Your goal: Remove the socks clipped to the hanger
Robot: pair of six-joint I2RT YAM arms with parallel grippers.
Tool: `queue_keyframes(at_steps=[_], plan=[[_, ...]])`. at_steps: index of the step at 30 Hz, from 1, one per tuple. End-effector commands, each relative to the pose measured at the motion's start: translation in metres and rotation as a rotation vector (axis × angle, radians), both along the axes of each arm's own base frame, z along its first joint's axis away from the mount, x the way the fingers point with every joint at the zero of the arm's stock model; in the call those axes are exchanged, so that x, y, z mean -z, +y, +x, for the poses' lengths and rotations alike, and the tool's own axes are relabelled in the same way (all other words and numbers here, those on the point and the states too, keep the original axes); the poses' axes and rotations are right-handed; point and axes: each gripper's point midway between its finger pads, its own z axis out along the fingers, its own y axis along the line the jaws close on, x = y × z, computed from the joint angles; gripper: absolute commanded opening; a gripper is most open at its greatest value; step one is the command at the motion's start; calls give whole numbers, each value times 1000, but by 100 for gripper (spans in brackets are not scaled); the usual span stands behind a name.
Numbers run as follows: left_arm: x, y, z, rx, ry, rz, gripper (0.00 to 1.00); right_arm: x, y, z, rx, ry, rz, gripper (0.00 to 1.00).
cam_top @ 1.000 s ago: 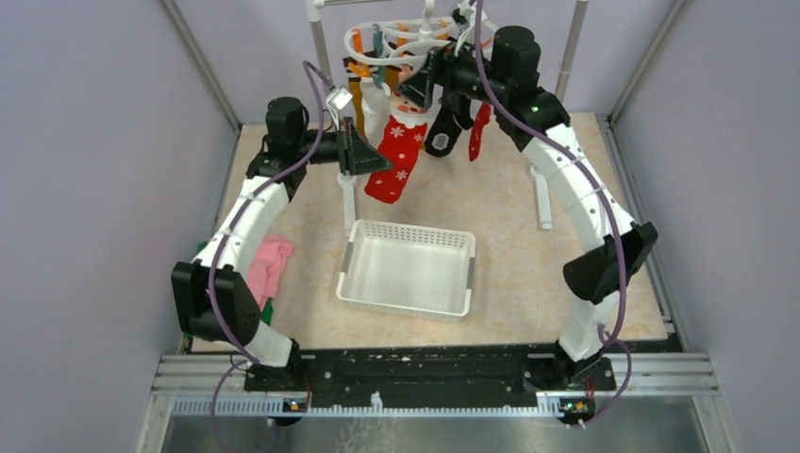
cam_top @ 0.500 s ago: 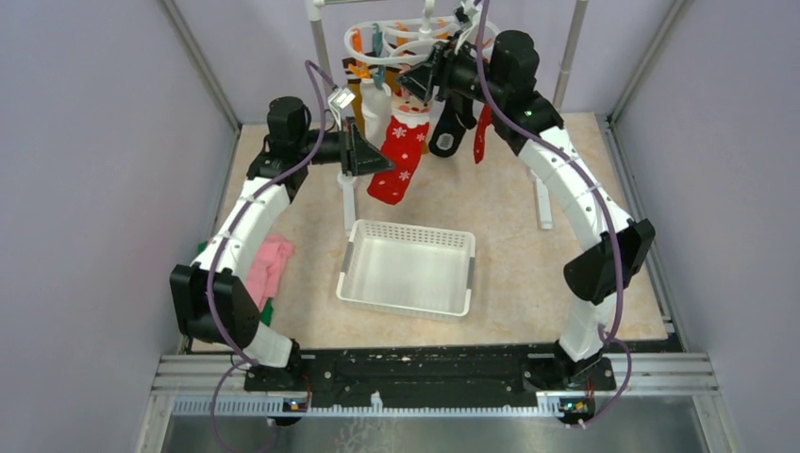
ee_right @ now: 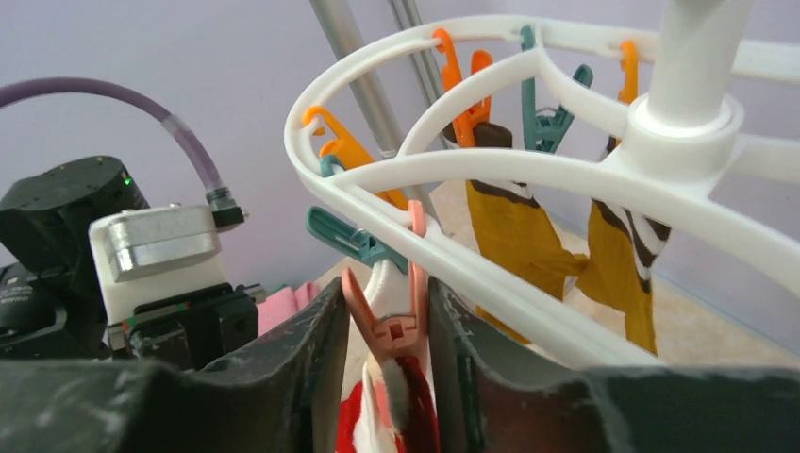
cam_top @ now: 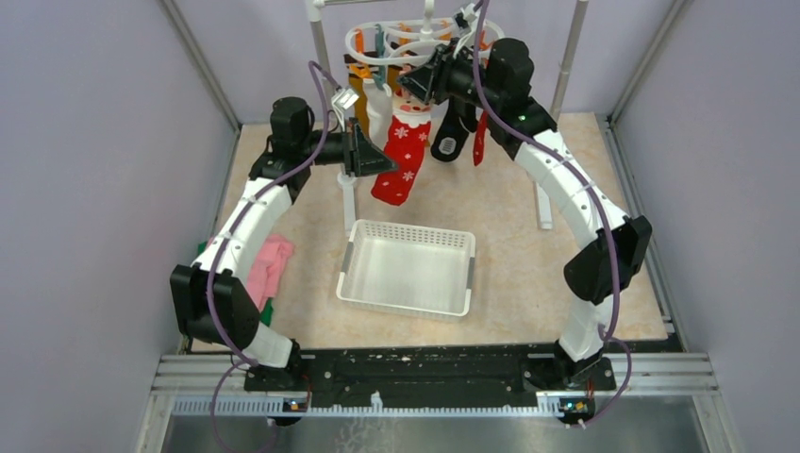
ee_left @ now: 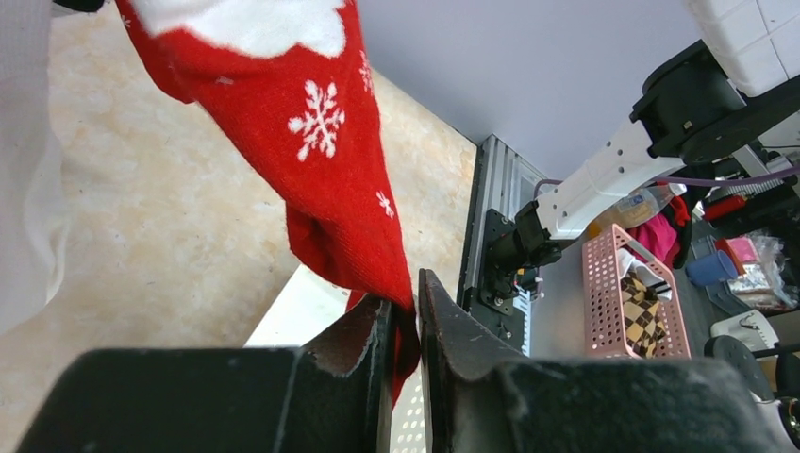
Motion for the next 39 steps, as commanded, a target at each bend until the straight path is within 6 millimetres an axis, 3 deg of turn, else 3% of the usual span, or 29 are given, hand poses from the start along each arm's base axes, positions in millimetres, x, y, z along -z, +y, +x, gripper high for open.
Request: queue_keyframes(at_steps=[1, 4, 8, 15, 21, 28, 32, 34, 37, 38, 39], plan=[[-29, -1, -11, 9, -98, -23, 20, -43, -13, -8, 36, -94, 78, 27], [-21, 1, -9, -9, -107, 2, 20, -49, -16, -11, 50, -94, 84, 11], [5, 5, -8, -38, -100, 58, 18, -56, -22, -15, 68, -105, 80, 0], [39, 1, -15, -20, -101, 145, 19, -58, -25, -17, 77, -96, 56, 0], [91, -15, -37, 41, -77, 252, 20, -60, -32, -19, 105, -95, 32, 0], [146, -27, -73, 197, -207, 451, 22, -59, -35, -16, 124, -77, 23, 0], [164, -26, -83, 234, -294, 525, 30, -59, -36, -15, 127, -71, 20, 0], [169, -23, -83, 237, -314, 542, 40, -58, -36, -15, 128, -70, 16, 0], [176, -19, -83, 253, -325, 575, 43, -56, -37, -15, 131, -64, 10, 0], [178, -17, -83, 252, -323, 588, 54, -56, -37, -15, 131, -64, 9, 0], [179, -15, -81, 243, -323, 605, 74, -55, -37, -15, 129, -63, 8, 0]])
